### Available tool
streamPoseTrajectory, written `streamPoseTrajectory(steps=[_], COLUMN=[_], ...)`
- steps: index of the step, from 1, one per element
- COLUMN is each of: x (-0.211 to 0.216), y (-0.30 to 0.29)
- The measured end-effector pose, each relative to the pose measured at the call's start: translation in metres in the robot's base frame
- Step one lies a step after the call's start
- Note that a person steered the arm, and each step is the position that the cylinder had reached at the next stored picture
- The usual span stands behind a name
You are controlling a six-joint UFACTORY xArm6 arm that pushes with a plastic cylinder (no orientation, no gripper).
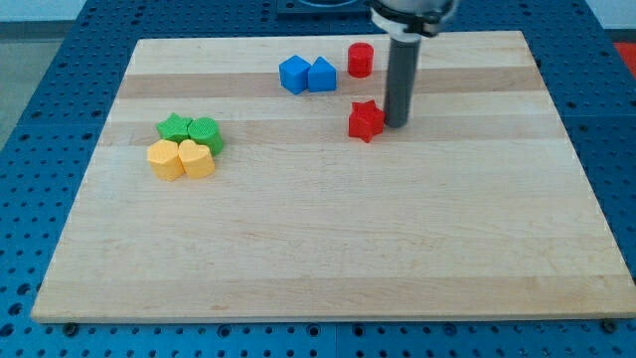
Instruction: Push the red star vertically below the blue blocks
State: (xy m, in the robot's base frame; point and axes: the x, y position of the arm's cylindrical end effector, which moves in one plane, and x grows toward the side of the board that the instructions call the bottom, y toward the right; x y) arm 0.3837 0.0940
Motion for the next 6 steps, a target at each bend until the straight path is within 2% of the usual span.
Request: streamPoseTrajectory(steps=[1,2,3,4,6], x=[0.036,0.017,-0.024,-0.036,0.017], y=[0.008,-0.015,-0.019,-0.046,-0.057])
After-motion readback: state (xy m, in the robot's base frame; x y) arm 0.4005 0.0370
